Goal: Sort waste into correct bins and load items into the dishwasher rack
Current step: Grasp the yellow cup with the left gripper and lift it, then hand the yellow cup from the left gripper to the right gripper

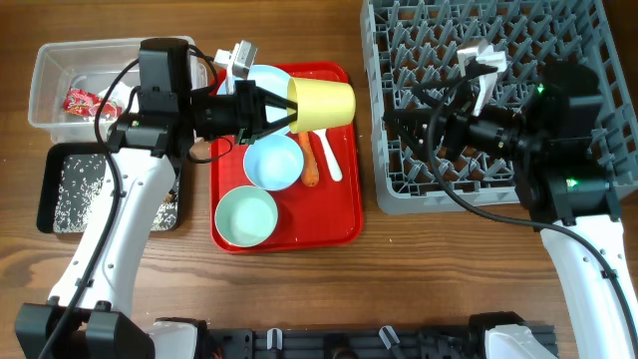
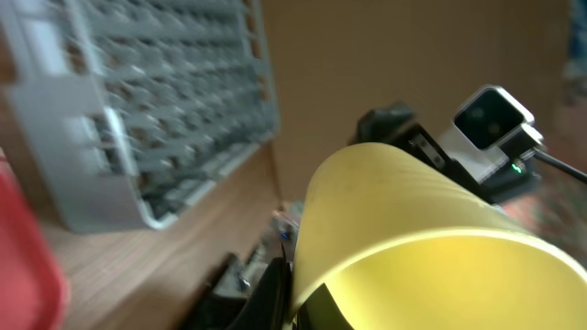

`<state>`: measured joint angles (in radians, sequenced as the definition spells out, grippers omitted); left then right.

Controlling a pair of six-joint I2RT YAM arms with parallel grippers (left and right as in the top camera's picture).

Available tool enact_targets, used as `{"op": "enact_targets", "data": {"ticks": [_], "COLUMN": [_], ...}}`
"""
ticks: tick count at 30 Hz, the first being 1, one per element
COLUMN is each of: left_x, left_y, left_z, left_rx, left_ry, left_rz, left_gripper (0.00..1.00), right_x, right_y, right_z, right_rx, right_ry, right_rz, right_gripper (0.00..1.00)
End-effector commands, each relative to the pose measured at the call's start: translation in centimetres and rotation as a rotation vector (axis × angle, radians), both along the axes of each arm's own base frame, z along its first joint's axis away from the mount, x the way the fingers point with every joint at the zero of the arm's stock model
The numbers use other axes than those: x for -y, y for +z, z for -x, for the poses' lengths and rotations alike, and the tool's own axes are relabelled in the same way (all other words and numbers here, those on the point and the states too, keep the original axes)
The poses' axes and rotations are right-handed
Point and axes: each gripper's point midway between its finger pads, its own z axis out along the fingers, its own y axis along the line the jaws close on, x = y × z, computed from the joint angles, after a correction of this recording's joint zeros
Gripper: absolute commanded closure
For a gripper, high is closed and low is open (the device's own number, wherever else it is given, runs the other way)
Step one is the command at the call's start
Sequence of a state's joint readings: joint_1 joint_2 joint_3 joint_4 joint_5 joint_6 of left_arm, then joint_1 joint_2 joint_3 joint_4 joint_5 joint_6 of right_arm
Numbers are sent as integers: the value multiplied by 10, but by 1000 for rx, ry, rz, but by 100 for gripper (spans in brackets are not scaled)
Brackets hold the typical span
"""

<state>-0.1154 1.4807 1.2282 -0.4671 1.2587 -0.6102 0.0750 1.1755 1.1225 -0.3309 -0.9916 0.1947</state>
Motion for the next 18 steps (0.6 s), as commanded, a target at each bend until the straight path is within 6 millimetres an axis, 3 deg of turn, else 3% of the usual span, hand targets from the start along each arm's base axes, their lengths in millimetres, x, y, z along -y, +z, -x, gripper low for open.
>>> {"op": "enact_targets", "data": {"ticks": [1,7,11,15,18], "left_x": [3,4,10,11,11], "left_y": [26,37,37,37,37], "left_z": [19,28,33,34,34], "left_rx": [5,34,44,45,45], "left_ry": [-110,-177,-203,-207,-207], "left_rz": [107,157,161,161,161], "left_gripper": [96,96,96,96,96], "right_x": [-25,-63,-84,-90,-90], "right_y": [13,3,13,22,22], "right_z": [21,27,31,33,35], "right_rx": [-15,-8,9,46,44], "right_ry": [189,308,364,380,396], "right_rz": [-80,-80,-118,-137,-139], "right_gripper": [0,0,2,8,20]}}
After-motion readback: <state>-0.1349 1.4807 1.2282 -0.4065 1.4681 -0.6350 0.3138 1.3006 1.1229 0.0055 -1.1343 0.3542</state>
